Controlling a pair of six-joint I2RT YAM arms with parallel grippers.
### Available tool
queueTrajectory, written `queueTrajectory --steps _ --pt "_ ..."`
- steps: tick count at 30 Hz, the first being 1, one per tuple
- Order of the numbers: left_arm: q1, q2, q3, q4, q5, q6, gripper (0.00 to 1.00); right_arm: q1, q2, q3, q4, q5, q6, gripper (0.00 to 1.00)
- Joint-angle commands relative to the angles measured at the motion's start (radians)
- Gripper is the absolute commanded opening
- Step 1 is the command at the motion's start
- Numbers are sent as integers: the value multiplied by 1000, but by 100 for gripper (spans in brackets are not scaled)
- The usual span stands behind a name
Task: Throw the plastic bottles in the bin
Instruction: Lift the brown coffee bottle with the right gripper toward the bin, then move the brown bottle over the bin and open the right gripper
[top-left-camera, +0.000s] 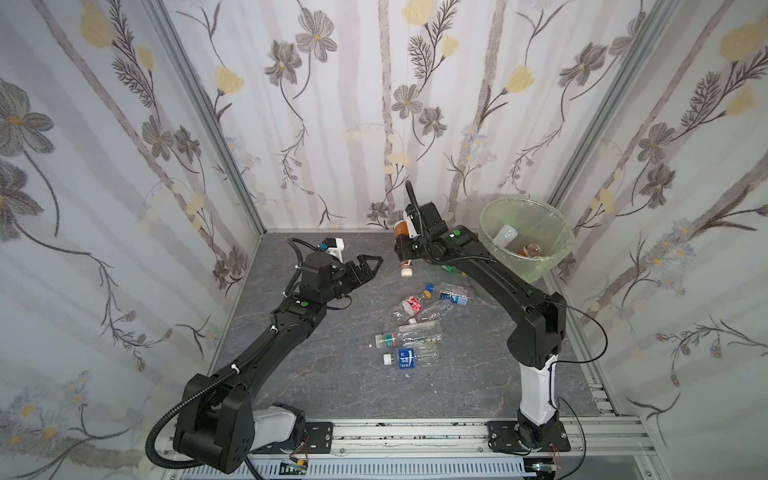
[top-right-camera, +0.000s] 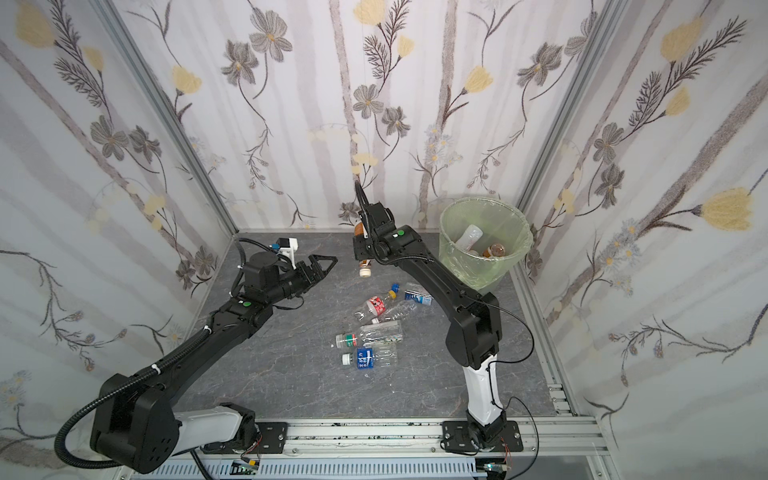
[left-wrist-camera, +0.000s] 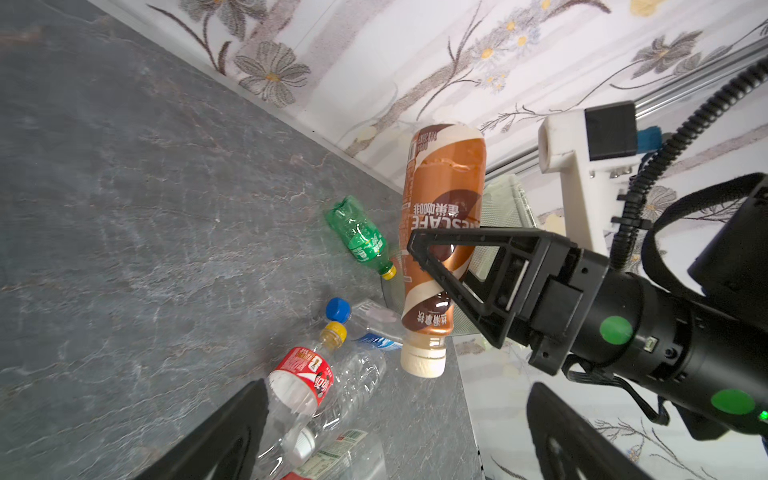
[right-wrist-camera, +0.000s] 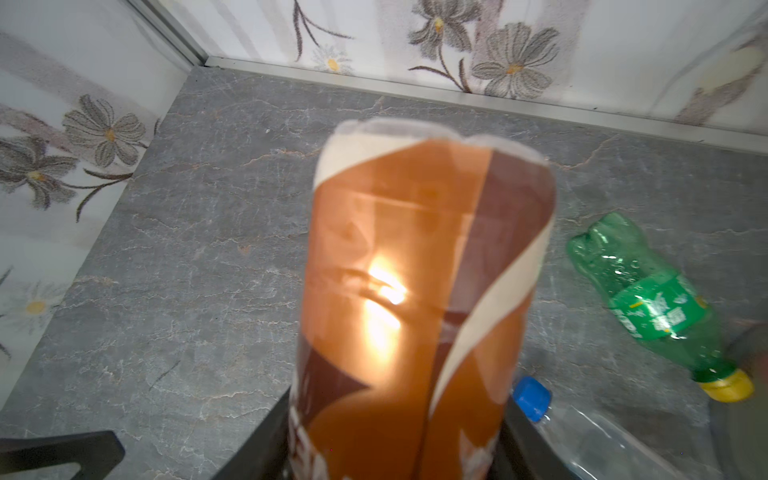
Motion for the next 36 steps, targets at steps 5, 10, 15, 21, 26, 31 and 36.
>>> queueTrajectory --steps 5,10,15,21,26,31,36 --pt "-80 135 161 47 -9 -3 100 -96 -179 -96 -12 57 -30 57" --pt "-132 215 260 50 -4 -5 100 -176 -319 -127 -30 119 -48 56" --pt "-164 264 331 54 -1 -13 100 -293 -453 -125 -41 139 -59 56" --pt "-193 311 423 55 9 -9 100 -434 -624 -115 -11 171 -47 55" --pt "-206 334 454 55 19 -10 100 -510 -726 -116 52 204 -31 55" --pt "-210 331 446 56 17 -5 100 -552 -741 -121 99 204 -27 55" --pt "-210 319 425 55 13 -1 100 -598 -612 -217 129 166 -14 64"
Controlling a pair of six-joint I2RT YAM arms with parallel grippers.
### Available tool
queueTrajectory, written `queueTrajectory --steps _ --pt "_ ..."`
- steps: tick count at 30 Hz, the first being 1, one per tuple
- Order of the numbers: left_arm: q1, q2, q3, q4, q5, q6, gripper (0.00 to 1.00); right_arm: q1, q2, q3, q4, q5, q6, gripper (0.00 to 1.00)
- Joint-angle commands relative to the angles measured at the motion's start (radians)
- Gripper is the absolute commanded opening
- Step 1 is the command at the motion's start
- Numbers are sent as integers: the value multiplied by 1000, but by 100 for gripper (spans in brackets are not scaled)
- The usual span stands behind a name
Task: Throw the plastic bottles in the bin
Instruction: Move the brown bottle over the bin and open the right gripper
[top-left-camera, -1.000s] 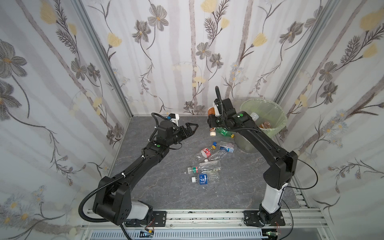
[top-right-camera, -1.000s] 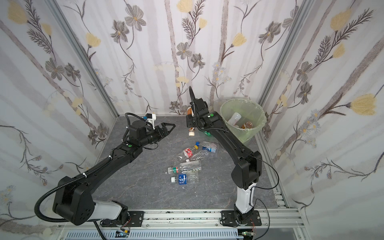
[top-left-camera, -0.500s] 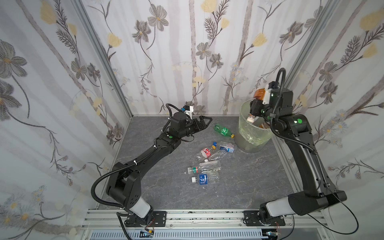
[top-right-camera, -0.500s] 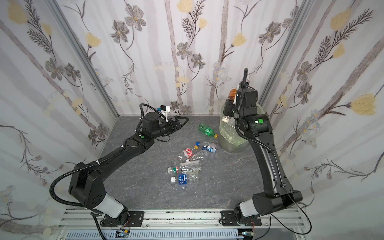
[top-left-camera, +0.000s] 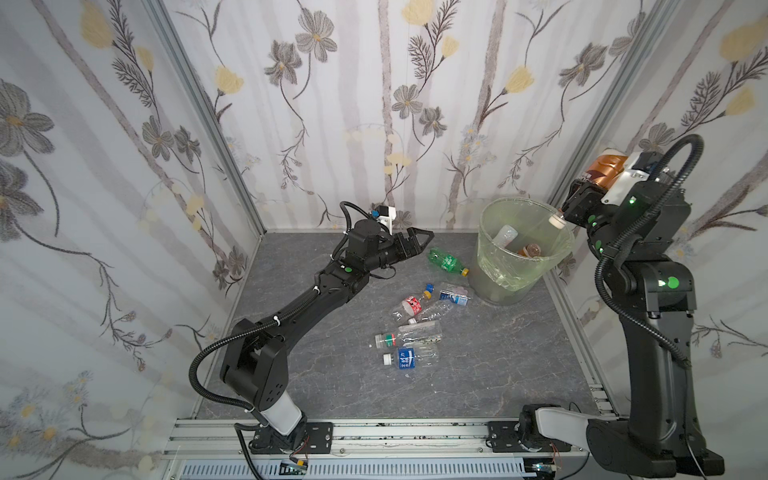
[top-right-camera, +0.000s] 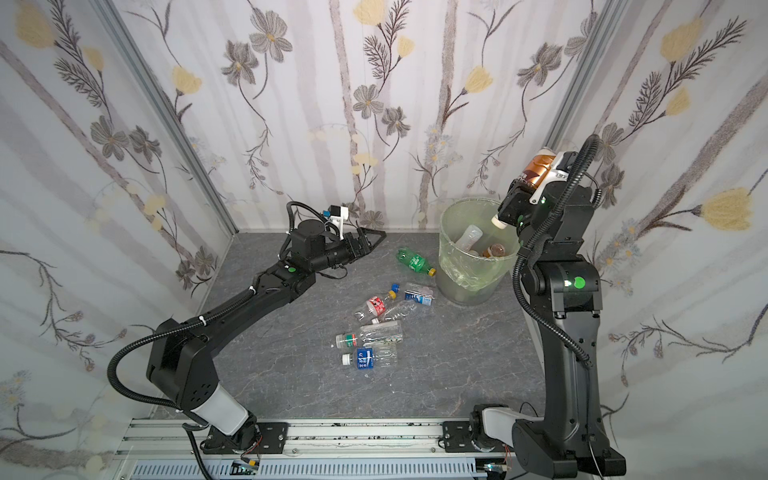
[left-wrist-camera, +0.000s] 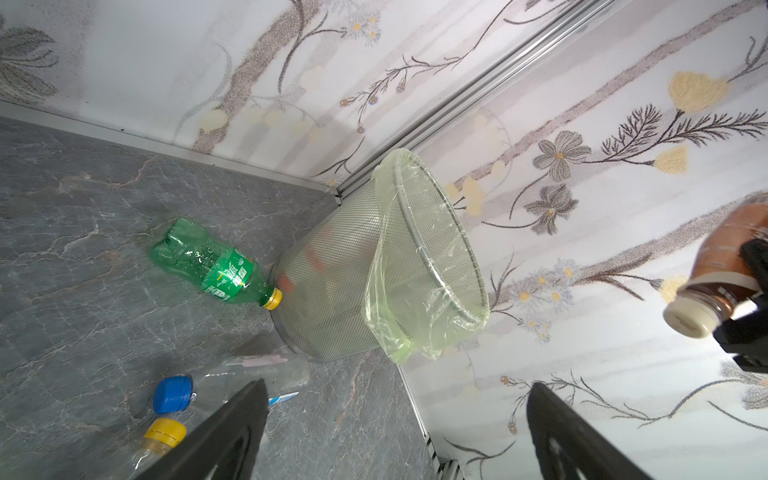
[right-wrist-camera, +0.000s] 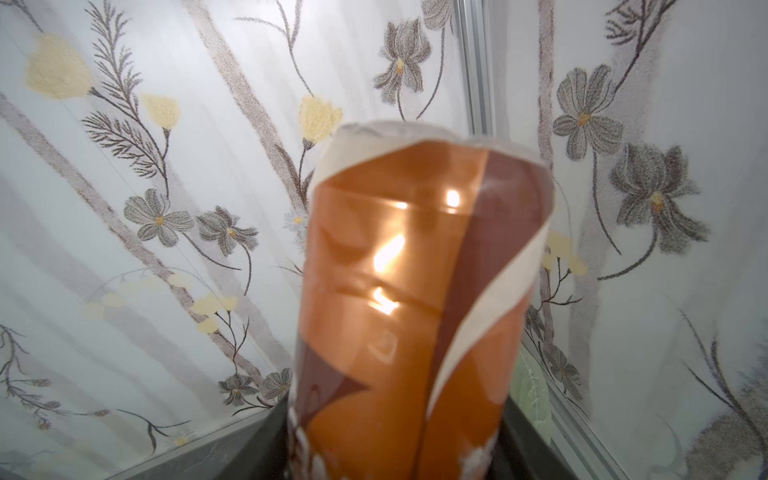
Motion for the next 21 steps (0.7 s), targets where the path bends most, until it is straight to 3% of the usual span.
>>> queueTrajectory --steps 1,3,5,10,21 --pt "0 -13 -11 29 2 2 100 -32 107 -67 7 -46 22 71" --pt "1 -25 -24 29 3 4 100 -47 197 -70 -36 -105 43 89" --pt "1 -42 -44 29 -4 12 100 -46 213 -54 -55 -103 47 99" --pt "1 -49 -78 29 -12 16 100 -41 109 -83 28 -117 54 100" --pt "1 -54 -119 26 -8 11 100 11 51 -137 40 -144 45 100"
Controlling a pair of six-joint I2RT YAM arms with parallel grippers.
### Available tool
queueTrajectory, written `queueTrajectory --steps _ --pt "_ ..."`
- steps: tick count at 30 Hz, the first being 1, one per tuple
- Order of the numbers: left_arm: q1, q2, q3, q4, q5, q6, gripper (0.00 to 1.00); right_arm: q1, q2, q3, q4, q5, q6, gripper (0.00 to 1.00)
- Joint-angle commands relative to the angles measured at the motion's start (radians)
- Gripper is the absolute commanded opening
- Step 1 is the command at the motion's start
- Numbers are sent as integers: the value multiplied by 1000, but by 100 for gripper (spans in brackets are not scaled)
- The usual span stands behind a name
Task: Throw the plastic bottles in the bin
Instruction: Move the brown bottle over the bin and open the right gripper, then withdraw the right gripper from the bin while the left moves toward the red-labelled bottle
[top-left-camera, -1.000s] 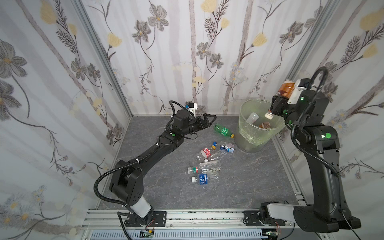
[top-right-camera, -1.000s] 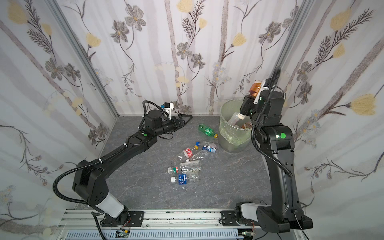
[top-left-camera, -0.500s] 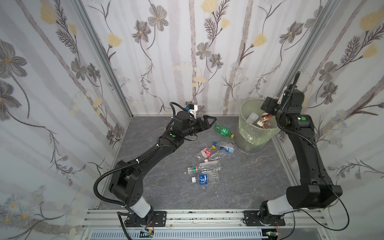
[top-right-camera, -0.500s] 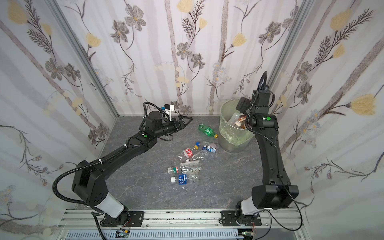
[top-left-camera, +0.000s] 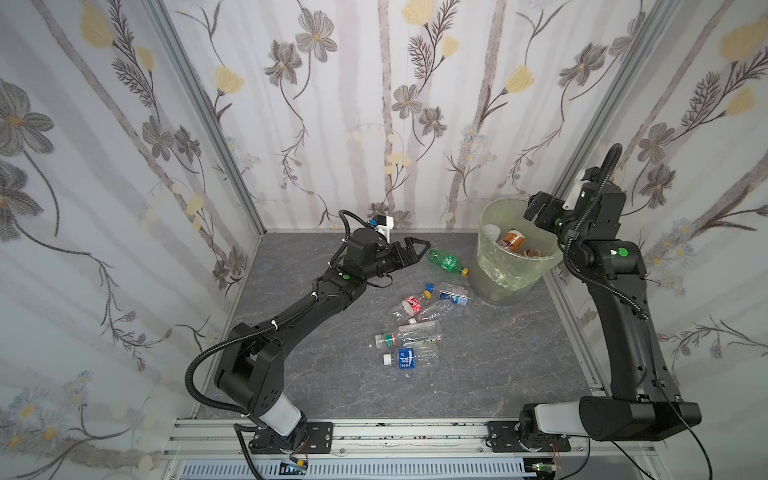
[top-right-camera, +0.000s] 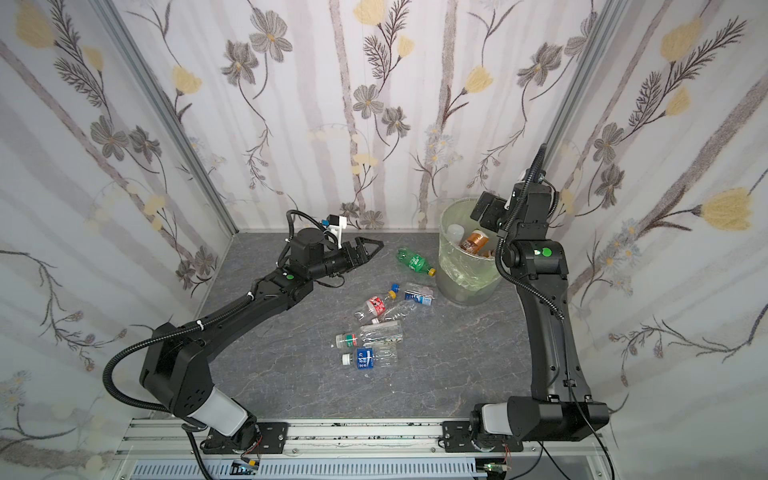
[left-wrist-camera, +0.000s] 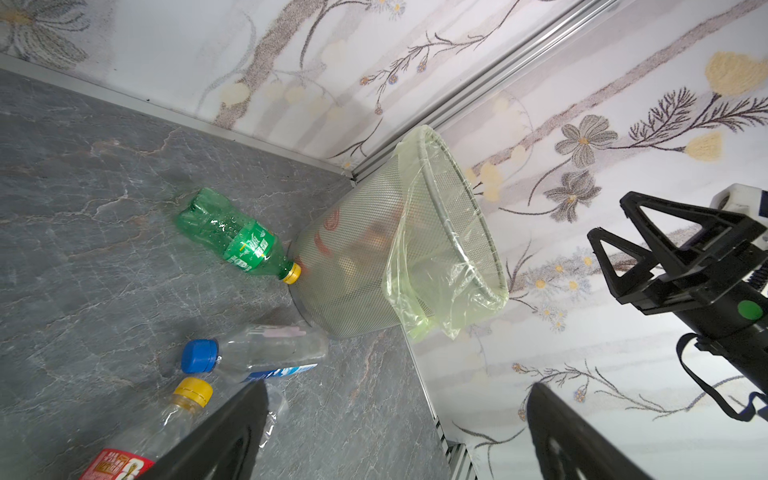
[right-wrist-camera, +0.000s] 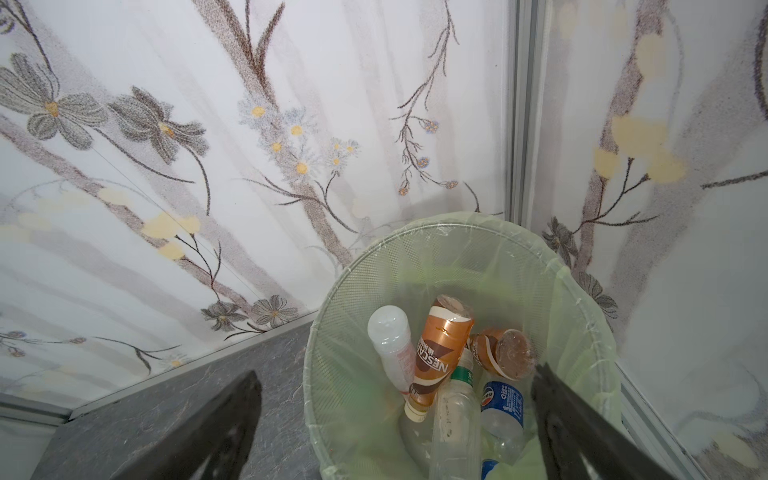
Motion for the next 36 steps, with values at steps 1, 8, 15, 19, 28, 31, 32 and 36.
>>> queueTrajectory --steps 1,8,15,19,28,31,32,36 --pt "0 -17 -24 18 -5 9 100 34 -17 -28 47 -23 1 100" --pt "1 -64 -113 -32 -15 47 100 196 -41 -133 106 -32 -12 100" --pt "1 -82 -183 -167 -47 130 100 353 -34 -280 169 -41 -33 100" --pt "4 -68 -182 -297 -117 222 100 426 -23 -339 183 -25 -36 100" --pt "-12 6 -147 -429 -176 364 100 497 -31 -450 226 -41 -12 100" --pt "-27 33 -136 -443 -208 396 100 501 -37 -481 238 -50 -10 100" --pt "-33 46 -130 -449 -224 406 100 502 -37 -487 238 -52 -9 100" --pt "-57 97 -93 -469 -281 452 100 501 -37 -493 228 -61 -11 100"
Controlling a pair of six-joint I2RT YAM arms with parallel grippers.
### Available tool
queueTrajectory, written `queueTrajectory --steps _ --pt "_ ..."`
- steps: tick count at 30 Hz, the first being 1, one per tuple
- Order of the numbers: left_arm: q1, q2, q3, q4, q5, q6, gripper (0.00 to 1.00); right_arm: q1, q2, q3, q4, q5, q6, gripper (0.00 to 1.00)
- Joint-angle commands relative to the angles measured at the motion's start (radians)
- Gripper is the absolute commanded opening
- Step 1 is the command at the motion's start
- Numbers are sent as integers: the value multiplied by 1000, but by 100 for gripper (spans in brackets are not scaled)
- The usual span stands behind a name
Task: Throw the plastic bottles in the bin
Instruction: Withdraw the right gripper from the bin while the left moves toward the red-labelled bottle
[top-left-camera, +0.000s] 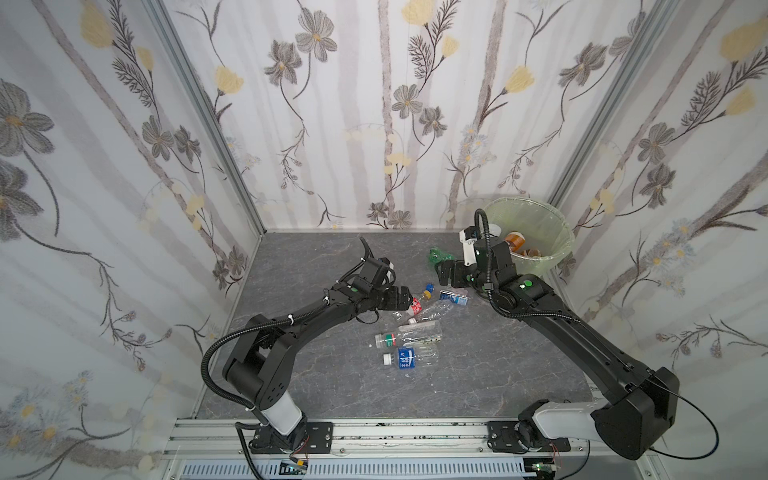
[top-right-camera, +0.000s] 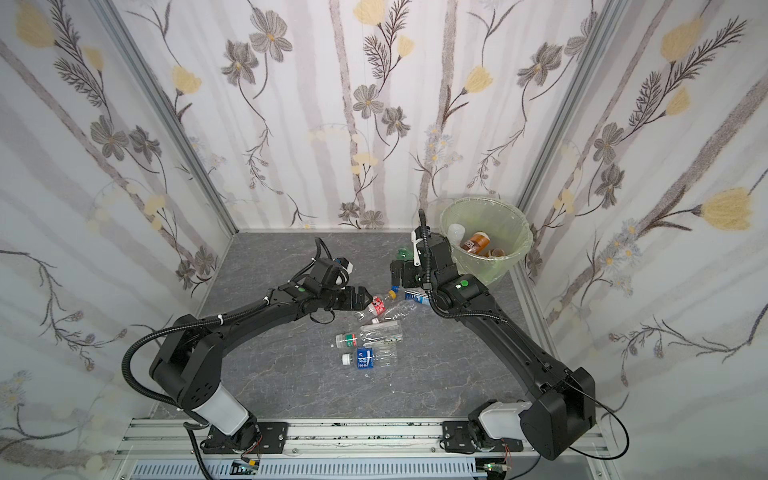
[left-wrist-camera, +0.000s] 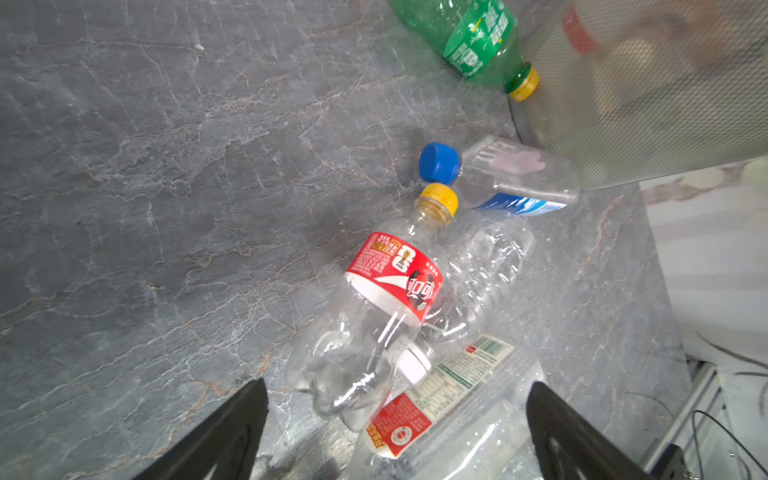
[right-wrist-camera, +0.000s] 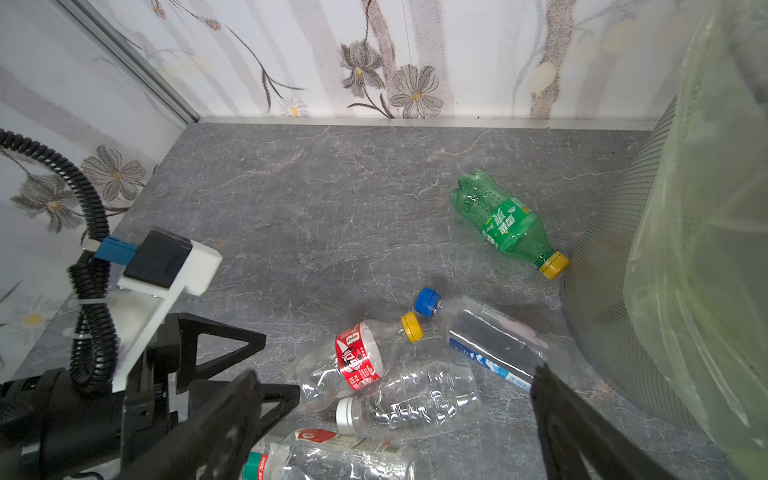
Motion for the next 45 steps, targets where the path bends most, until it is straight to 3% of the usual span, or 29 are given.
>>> queueTrajectory --steps 1,18,31,37,45 --pt "-18 35 33 -32 -80 67 100 0 -5 -7 41 -21 7 100" --pt "-60 230 146 -96 -202 184 100 0 -8 -42 63 -39 -4 100" --pt "-47 270 163 -100 -220 197 99 -2 -8 -54 69 -21 -4 100" --pt "-42 276 197 -100 -214 201 92 -3 -8 -55 71 -18 -4 100" --pt "-38 265 185 -99 -203 197 90 -2 -12 -61 74 -13 -2 100"
